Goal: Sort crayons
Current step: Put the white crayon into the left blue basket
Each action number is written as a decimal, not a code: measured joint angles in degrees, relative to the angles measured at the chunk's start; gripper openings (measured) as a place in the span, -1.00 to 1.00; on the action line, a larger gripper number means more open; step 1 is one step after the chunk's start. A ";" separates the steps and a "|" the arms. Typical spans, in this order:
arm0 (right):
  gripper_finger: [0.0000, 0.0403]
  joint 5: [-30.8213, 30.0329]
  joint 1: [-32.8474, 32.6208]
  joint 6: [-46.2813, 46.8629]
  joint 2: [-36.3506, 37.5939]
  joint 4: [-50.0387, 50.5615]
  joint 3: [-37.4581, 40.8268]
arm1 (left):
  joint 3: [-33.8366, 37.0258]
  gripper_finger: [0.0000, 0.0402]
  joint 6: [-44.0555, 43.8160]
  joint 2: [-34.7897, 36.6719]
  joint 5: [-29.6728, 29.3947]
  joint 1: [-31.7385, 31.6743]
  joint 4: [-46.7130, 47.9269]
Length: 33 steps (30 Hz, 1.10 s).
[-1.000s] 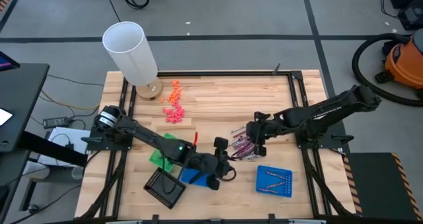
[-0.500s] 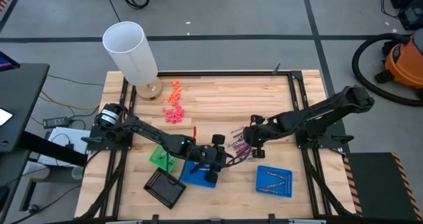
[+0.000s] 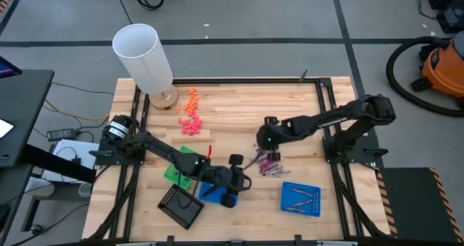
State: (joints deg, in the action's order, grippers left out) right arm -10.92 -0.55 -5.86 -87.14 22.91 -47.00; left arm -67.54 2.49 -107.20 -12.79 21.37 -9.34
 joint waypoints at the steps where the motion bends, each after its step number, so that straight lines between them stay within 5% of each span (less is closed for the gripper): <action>1: -0.41 0.04 1.06 -1.13 -0.12 0.23 0.05 | 0.80 -0.23 -0.58 0.00 0.02 -0.14 -1.04; 23: -0.40 9.09 8.01 -9.81 -7.33 -2.63 0.50 | 18.22 -0.23 -9.96 13.29 -7.59 2.62 -11.98; 33: -0.65 10.66 9.82 -10.96 -7.75 -2.81 2.09 | 17.90 -0.23 -14.50 13.29 -7.72 2.71 -13.53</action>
State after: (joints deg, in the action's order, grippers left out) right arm -0.26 9.28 -16.82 -94.89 20.10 -44.91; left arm -49.65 -12.01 -93.91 -20.51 24.08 -22.87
